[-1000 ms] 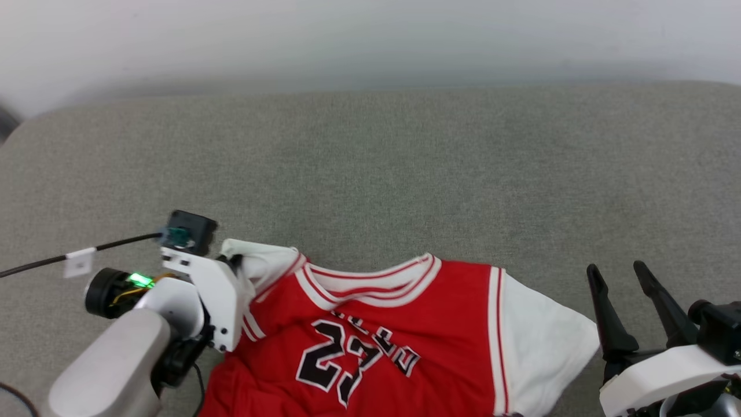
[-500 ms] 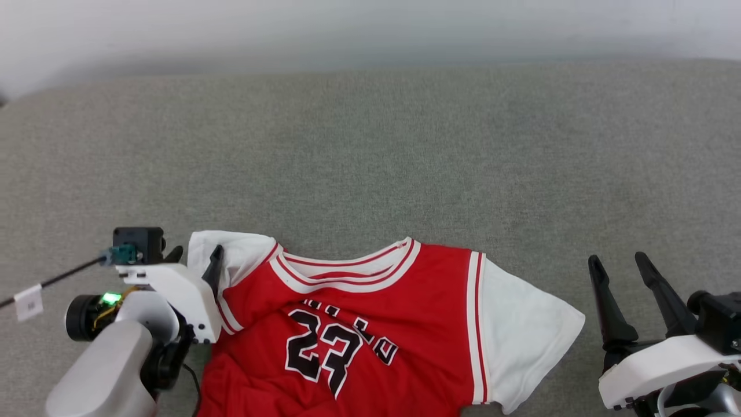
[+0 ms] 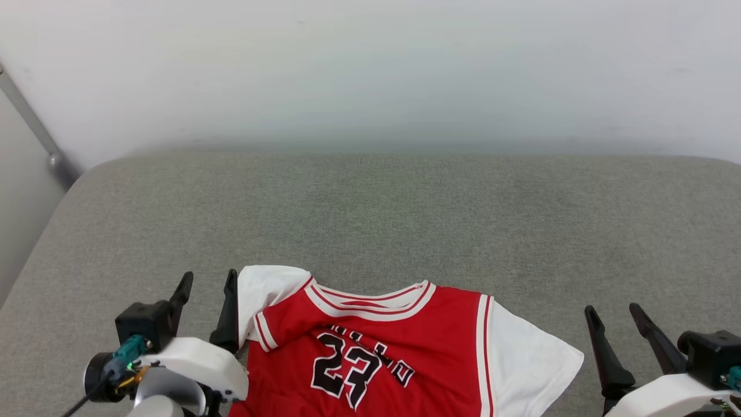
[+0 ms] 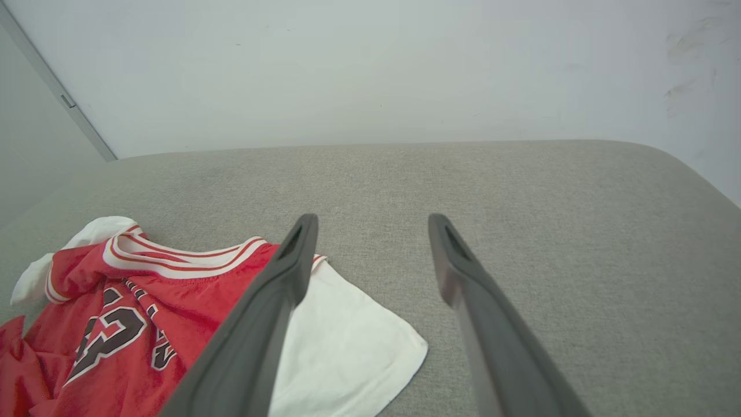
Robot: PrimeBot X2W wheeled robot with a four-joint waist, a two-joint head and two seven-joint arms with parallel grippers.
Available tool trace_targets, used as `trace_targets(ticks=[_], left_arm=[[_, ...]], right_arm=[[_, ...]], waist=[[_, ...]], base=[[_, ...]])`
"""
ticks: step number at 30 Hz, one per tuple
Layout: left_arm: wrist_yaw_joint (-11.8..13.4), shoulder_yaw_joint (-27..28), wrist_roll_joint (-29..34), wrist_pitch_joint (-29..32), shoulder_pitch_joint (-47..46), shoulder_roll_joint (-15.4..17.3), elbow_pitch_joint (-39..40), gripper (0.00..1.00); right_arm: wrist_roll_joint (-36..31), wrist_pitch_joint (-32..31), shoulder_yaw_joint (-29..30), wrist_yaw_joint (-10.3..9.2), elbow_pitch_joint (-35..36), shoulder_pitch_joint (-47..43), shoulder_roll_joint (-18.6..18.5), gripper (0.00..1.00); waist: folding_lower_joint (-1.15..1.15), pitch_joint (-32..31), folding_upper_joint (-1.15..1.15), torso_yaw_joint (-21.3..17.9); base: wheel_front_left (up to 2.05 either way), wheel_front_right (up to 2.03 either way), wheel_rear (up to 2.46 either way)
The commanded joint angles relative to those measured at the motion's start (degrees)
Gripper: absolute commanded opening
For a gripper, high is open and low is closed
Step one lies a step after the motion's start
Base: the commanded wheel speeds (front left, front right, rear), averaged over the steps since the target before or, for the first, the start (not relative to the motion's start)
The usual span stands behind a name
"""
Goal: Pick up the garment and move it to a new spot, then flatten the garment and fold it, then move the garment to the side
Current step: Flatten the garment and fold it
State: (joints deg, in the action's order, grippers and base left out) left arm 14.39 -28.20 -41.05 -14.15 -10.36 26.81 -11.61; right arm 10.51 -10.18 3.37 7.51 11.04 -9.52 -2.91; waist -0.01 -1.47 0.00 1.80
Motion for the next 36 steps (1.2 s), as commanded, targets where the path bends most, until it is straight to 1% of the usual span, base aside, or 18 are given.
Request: trace_targets(ticks=[1, 5, 8, 9, 12, 13, 17, 20, 24, 29, 30, 31, 32, 36], left_arm=[[0.4, 0.0, 0.4, -0.3, 0.9, 0.0, 0.8, 1.0], [2.2, -0.2, 1.5, -0.5, 3.6, 0.2, 5.2, 1.0], [3.2, -0.6, 2.0, -0.2, 4.9, 0.5, 7.6, 1.0], [4.2, -0.9, 2.3, 0.0, 5.7, 0.6, 10.0, 1.0], [4.6, -1.2, 2.5, 0.1, 5.8, 0.3, 11.1, 1.0], [4.6, -1.5, 2.9, 0.0, 4.7, -0.1, 12.1, 1.0], [3.9, -1.7, 3.6, -0.3, 2.9, -1.1, 12.6, 1.0], [3.3, -1.8, 3.9, -0.5, 1.3, -1.8, 12.3, 1.0], [2.4, -1.5, 4.3, -0.7, -0.2, -2.8, 11.4, 1.0], [1.2, -0.9, 4.5, -0.9, -1.2, -3.3, 9.8, 1.0], [1.1, -0.8, 4.5, -0.9, -1.2, -3.3, 9.5, 1.0], [0.9, -0.6, 4.5, -0.9, -1.2, -3.3, 9.2, 1.0], [0.8, -0.4, 4.4, -1.0, -1.2, -3.2, 9.0, 1.0], [0.8, 0.3, 3.7, -0.8, 0.2, -2.4, 7.7, 1.0]], right_arm=[[-0.2, -0.1, 0.1, -0.04, 0.2, -0.5, 0.1, 1.0], [0.2, -1.0, 0.3, -0.04, -0.3, -1.1, 0.1, 1.0], [1.1, -3.1, 1.1, -0.03, -1.5, -1.4, 0.1, 1.0], [2.1, -10.6, 4.5, -0.03, -4.6, -1.9, -0.1, 1.0], [3.3, -17.6, 6.2, -0.03, -6.3, -1.0, -0.9, 1.0], [4.6, -24.1, 7.0, -0.04, -7.2, 0.9, -2.8, 1.0], [6.5, -30.3, 6.5, -0.03, -8.6, 4.4, -5.0, 1.0], [7.0, -33.0, 6.0, -0.04, -10.2, 7.7, -6.3, 1.0], [7.6, -35.0, 4.9, -0.04, -13.3, 11.3, -7.5, 1.0], [9.1, -38.7, 2.8, -0.03, -19.7, 11.9, -7.3, 1.0], [9.9, -39.4, 2.4, -0.03, -20.7, 11.7, -6.8, 0.73], [10.4, -39.7, 2.1, -0.02, -21.3, 11.6, -6.5, 0.26], [10.6, -39.8, 1.9, -0.01, -21.5, 11.5, -6.4, 0.0], [11.1, -37.8, 2.2, -0.02, -20.4, 12.1, -7.4, 0.0]], waist=[[0.01, -0.3, 0.0, 0.3], [0.01, -0.5, 0.0, 0.5], [0.01, -0.4, 0.0, 0.8], [0.01, 0.3, 0.0, 1.6], [0.01, 1.0, 0.0, 2.6], [0.01, 3.2, 0.0, 3.9], [0.01, 6.8, 0.0, 5.5], [0.01, 9.5, 0.0, 6.7], [0.01, 12.3, 0.0, 8.0], [0.01, 13.5, 0.0, 8.9], [0.01, 13.4, 0.0, 9.0], [0.01, 13.4, 0.0, 8.9], [0.01, 13.2, 0.0, 8.8], [0.01, 11.5, 0.0, 7.8]], base=[[0.0, 0.0, 0.0], [0.0, 0.0, 0.0], [0.0, 0.0, 0.0], [0.0, 0.0, 0.0], [0.0, 0.0, 0.0], [0.0, 0.0, 0.0], [0.0, 0.0, 0.0], [0.0, 0.0, 0.0], [0.0, 0.0, 0.0], [0.0, 0.0, 0.0], [0.0, 0.0, 0.0], [0.0, 0.0, 0.0], [0.0, 0.0, 0.0], [0.0, 0.0, 0.0]])
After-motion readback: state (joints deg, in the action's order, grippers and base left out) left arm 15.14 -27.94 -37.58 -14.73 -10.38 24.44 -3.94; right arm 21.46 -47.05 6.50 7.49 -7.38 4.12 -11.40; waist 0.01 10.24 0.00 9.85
